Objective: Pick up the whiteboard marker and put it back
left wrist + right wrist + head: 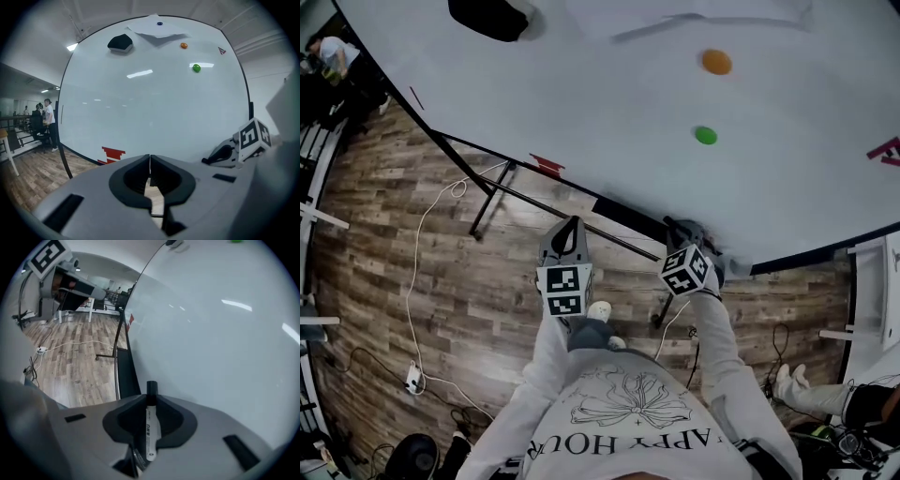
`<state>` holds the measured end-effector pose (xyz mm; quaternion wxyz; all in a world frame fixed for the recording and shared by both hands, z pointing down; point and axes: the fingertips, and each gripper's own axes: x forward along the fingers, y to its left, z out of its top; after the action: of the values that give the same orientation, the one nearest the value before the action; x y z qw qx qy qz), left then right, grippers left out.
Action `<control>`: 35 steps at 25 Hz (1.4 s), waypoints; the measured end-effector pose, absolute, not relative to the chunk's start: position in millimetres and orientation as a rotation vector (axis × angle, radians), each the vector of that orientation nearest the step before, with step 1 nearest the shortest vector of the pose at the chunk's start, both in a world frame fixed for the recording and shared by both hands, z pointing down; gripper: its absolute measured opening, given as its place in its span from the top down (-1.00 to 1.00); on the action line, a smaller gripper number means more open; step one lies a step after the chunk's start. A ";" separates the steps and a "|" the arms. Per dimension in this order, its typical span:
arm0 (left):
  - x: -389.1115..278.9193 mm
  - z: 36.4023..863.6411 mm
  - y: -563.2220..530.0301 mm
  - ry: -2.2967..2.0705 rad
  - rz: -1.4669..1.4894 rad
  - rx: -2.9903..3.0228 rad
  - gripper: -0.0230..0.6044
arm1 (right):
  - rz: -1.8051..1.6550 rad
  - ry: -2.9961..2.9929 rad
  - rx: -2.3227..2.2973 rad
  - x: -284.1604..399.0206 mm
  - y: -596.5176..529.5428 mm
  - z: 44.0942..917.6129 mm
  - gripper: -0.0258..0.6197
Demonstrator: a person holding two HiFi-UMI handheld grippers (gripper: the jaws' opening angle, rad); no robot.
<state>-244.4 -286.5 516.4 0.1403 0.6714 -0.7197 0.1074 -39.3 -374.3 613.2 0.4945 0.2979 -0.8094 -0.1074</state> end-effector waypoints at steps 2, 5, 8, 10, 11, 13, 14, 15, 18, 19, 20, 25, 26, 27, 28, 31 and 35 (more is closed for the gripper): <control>-237.1 512.0 -291.0 -2.071 0.307 1.967 0.91 | -0.229 -2.010 0.774 -36.7 -373.5 600.5 0.73; -220.6 503.2 -295.9 -2.055 0.300 2.012 0.91 | -0.207 -2.071 0.845 -28.7 -369.6 580.9 0.73; -202.1 490.9 -296.0 -2.047 0.288 2.050 0.91 | -0.191 -2.124 0.888 -19.5 -359.9 561.1 0.73; -191.2 482.6 -298.6 -2.039 0.283 2.087 0.91 | -0.180 -2.160 0.931 -14.0 -355.0 546.9 0.73; -186.2 479.2 -300.1 -2.034 0.283 2.103 0.91 | -0.175 -2.177 0.954 -11.4 -353.3 540.1 0.73; -176.6 473.5 -302.6 -2.024 0.281 2.130 0.91 | -0.169 -2.205 0.991 -5.9 -350.0 528.2 0.73; -171.8 470.7 -303.9 -2.020 0.278 2.141 0.91 | -0.168 -2.215 1.007 -2.8 -348.5 522.8 0.73; -167.0 467.7 -305.3 -2.017 0.273 2.154 0.91 | -0.167 -2.225 1.026 0.7 -347.1 517.2 0.73; -151.9 459.3 -308.6 -2.003 0.266 2.194 0.91 | -0.151 -2.277 1.104 12.1 -343.2 497.1 0.73; -146.5 457.2 -309.1 -1.995 0.266 2.207 0.91 | -0.137 -2.303 1.134 16.1 -342.0 489.5 0.73; -140.9 454.9 -309.5 -1.988 0.266 2.221 0.91 | -0.121 -2.332 1.167 20.4 -340.9 481.7 0.73; -114.2 447.0 -310.7 -1.948 0.256 2.285 0.91 | -0.082 -2.435 1.367 49.7 -337.1 448.6 0.73; -109.2 446.2 -311.0 -1.941 0.258 2.294 0.91 | -0.082 -2.448 1.397 55.3 -335.9 443.7 0.73; -104.3 445.0 -311.5 -1.935 0.259 2.304 0.91 | -0.082 -2.461 1.427 61.1 -334.9 439.0 0.73; -99.4 443.6 -312.2 -1.929 0.258 2.315 0.91 | -0.081 -2.473 1.459 67.2 -334.2 434.2 0.73; -84.5 439.6 -314.1 -1.902 0.251 2.349 0.91 | -0.070 -2.504 1.581 88.9 -332.8 419.4 0.73; -68.5 438.3 -316.5 -1.875 0.245 2.385 0.91 | -0.073 -2.499 1.750 117.9 -331.6 406.9 0.73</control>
<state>-68.5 -316.5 438.3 0.0488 0.7827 -0.6152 0.0805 117.9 -331.6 406.9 0.0448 0.5730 -0.8180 -0.0238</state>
